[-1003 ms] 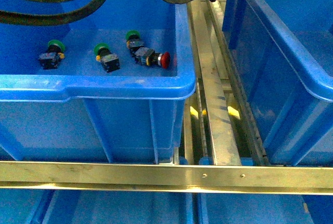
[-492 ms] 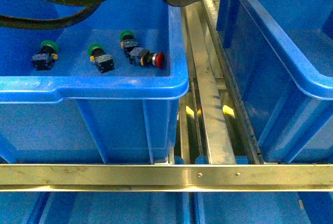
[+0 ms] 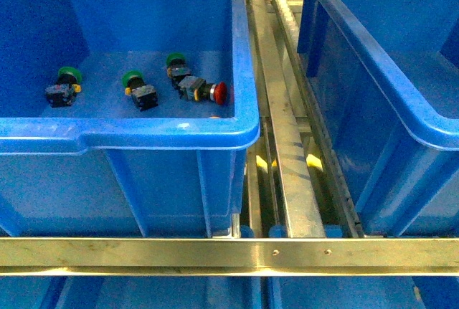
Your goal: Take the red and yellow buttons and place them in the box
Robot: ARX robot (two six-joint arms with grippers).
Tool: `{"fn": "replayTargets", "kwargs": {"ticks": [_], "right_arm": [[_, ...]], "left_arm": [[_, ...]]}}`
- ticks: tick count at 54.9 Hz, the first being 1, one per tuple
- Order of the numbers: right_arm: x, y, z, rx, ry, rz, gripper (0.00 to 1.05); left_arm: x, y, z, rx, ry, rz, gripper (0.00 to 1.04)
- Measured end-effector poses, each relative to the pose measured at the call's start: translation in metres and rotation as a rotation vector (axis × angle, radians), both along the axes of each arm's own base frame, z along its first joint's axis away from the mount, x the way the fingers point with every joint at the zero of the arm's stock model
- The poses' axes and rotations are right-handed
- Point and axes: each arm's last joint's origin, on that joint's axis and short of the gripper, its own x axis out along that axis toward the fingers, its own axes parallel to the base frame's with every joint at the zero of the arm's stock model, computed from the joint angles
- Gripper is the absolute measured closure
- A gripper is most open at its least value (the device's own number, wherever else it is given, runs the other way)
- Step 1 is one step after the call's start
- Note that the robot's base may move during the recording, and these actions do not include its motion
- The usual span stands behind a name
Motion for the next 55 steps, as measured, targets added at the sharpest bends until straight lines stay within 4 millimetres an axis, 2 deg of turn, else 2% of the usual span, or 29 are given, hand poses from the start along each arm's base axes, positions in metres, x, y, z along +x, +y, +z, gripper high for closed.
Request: {"fn": "replayTargets", "kwargs": {"ticks": [2, 10, 16, 23, 27, 29, 33, 36, 40, 43, 49, 51, 55], "right_arm": [[0.000, 0.003, 0.000, -0.023, 0.012, 0.004, 0.73], [0.003, 0.014, 0.011, -0.083, 0.011, 0.012, 0.73], [0.004, 0.024, 0.022, -0.124, -0.008, 0.020, 0.74], [0.004, 0.034, 0.033, -0.173, -0.016, 0.018, 0.74], [0.004, 0.039, 0.037, -0.200, -0.013, 0.010, 0.74], [0.003, 0.042, 0.039, -0.215, -0.013, 0.010, 0.74], [0.003, 0.045, 0.039, -0.238, -0.007, -0.001, 0.74], [0.002, 0.047, 0.040, -0.257, -0.002, -0.010, 0.74], [0.001, 0.052, 0.040, -0.281, 0.007, -0.008, 0.74], [0.000, 0.056, 0.039, -0.301, 0.016, -0.006, 0.74], [-0.002, 0.059, 0.038, -0.317, 0.020, -0.015, 0.74], [-0.002, 0.060, 0.038, -0.320, 0.022, -0.016, 0.74], [-0.003, 0.061, 0.038, -0.328, 0.026, -0.013, 0.74]], "left_arm": [[-0.013, 0.016, 0.005, 0.009, -0.014, 0.044, 0.08], [-0.046, 0.052, 0.008, 0.031, -0.019, 0.145, 0.08], [-0.078, 0.078, 0.000, 0.060, 0.011, 0.212, 0.08], [-0.114, 0.099, -0.013, 0.123, 0.061, 0.292, 0.09], [-0.138, 0.115, -0.027, 0.388, 0.131, 0.528, 0.23], [-0.147, 0.123, -0.037, 0.504, 0.146, 0.593, 0.28], [-0.168, 0.140, -0.065, 0.722, 0.139, 0.652, 0.41], [-0.180, 0.149, -0.084, 0.811, 0.128, 0.663, 0.50], [-0.196, 0.157, -0.106, 0.887, 0.114, 0.653, 0.62], [-0.204, 0.167, -0.121, 0.884, 0.071, 0.660, 0.77], [-0.205, 0.174, -0.136, 0.893, 0.058, 0.672, 0.96], [-0.205, 0.175, -0.140, 0.900, 0.058, 0.662, 1.02], [-0.205, 0.179, -0.144, 0.905, 0.059, 0.665, 1.02]]}}
